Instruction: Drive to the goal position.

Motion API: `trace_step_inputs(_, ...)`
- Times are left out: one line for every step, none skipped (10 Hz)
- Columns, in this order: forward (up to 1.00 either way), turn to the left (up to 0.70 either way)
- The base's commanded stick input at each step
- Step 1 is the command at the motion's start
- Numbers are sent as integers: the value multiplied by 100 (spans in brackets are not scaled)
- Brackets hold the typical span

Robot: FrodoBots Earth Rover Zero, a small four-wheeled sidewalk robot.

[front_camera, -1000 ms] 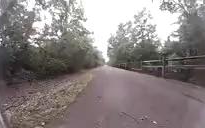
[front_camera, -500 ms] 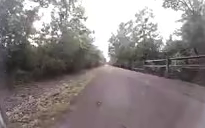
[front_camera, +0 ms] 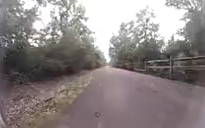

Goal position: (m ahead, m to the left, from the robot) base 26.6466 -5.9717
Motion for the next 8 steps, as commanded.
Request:
trace_step_inputs(70, 0)
trace_step_inputs(70, 0)
trace_step_inputs(70, 0)
trace_step_inputs(70, 0)
trace_step_inputs(70, 0)
trace_step_inputs(70, 0)
trace_step_inputs(70, 0)
trace_step_inputs(70, 0)
